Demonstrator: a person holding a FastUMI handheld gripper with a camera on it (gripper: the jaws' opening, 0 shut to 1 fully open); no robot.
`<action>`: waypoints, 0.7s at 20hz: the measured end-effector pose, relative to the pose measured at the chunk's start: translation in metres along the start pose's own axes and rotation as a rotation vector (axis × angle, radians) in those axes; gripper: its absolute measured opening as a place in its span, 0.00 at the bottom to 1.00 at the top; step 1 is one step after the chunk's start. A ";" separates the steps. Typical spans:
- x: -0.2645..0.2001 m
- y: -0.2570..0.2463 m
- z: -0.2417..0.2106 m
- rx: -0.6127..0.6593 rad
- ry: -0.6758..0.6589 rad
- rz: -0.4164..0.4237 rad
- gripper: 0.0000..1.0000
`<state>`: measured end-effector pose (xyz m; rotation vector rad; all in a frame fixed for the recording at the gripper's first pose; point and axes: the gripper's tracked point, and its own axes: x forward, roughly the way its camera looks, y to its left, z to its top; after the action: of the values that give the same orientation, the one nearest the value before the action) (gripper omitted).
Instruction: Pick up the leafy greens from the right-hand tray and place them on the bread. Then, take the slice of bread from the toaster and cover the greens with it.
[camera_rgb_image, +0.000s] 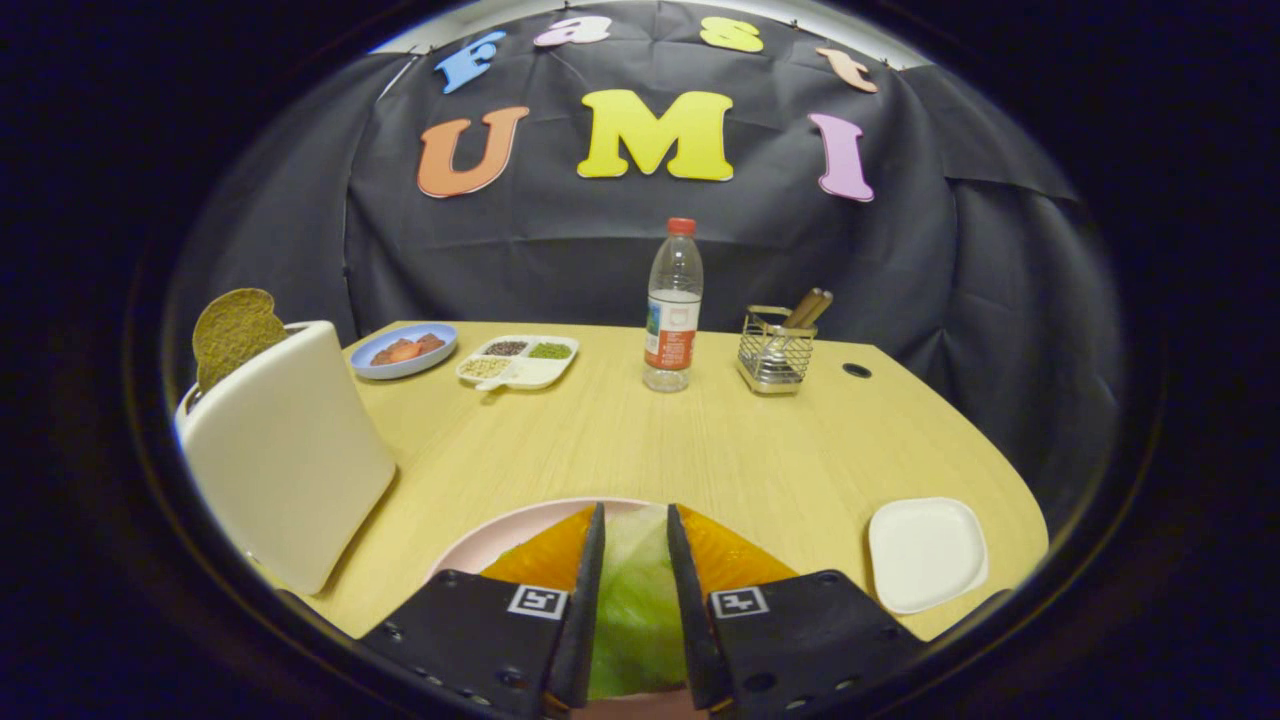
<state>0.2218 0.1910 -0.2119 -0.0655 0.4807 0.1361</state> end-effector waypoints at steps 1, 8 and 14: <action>-0.005 -0.002 0.003 -0.005 -0.001 -0.003 0.44; -0.056 0.002 0.053 -0.057 -0.110 -0.013 0.97; -0.115 0.031 0.112 -0.049 -0.237 -0.010 0.96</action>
<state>0.1668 0.2187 -0.0604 -0.0986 0.2405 0.1437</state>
